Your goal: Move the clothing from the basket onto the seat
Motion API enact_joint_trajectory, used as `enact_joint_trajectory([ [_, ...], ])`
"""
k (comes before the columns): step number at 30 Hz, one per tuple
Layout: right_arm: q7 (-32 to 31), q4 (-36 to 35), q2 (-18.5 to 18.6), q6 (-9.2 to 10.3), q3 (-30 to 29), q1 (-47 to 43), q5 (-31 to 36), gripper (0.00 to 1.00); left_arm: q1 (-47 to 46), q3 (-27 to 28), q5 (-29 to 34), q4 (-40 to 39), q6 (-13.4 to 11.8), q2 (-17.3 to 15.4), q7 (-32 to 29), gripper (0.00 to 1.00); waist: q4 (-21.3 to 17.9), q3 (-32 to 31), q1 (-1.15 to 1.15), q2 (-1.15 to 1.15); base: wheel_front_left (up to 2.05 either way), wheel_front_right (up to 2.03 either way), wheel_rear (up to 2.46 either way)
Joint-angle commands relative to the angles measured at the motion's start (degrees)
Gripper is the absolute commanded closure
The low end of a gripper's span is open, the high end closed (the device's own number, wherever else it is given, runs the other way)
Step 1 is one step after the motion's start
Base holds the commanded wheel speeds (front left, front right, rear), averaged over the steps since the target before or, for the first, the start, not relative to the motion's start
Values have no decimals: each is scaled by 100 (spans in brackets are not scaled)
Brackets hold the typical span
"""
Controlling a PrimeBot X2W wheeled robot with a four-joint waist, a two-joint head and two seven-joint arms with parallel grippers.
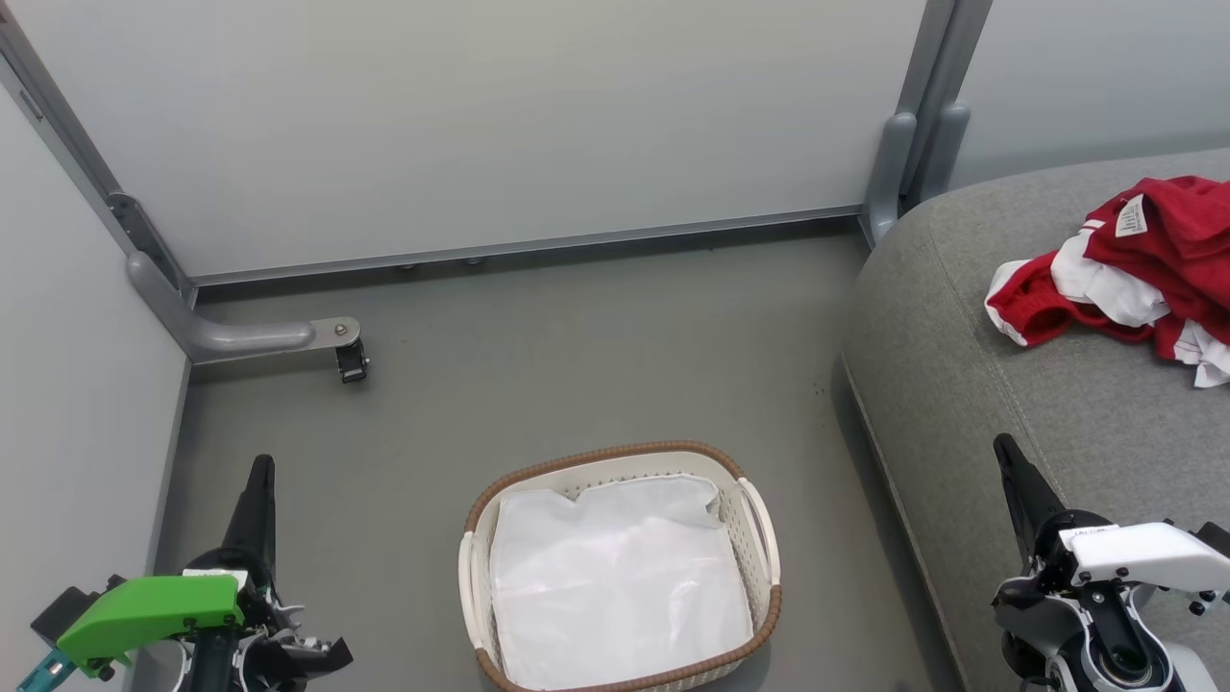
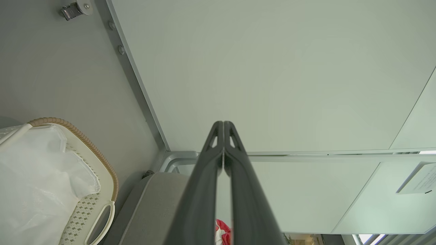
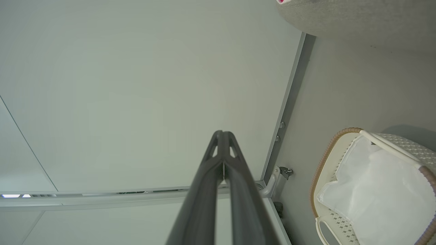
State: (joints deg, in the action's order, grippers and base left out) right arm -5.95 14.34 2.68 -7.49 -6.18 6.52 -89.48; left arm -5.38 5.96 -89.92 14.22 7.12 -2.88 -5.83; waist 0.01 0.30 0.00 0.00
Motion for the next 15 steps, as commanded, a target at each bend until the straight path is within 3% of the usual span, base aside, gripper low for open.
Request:
enact_joint_trajectory([
  [1, -24, -33, 35, 0, -26, -53, -125, 100, -113, 38, -110, -24, 49, -22, -25, 100, 0, -2, 0, 0, 0, 0, 0],
  [15, -76, -48, 36, 0, -50, -60, -303, 100, -115, 64, -262, -22, 52, -18, -81, 100, -1, -12, 0, 0, 0, 0, 0],
])
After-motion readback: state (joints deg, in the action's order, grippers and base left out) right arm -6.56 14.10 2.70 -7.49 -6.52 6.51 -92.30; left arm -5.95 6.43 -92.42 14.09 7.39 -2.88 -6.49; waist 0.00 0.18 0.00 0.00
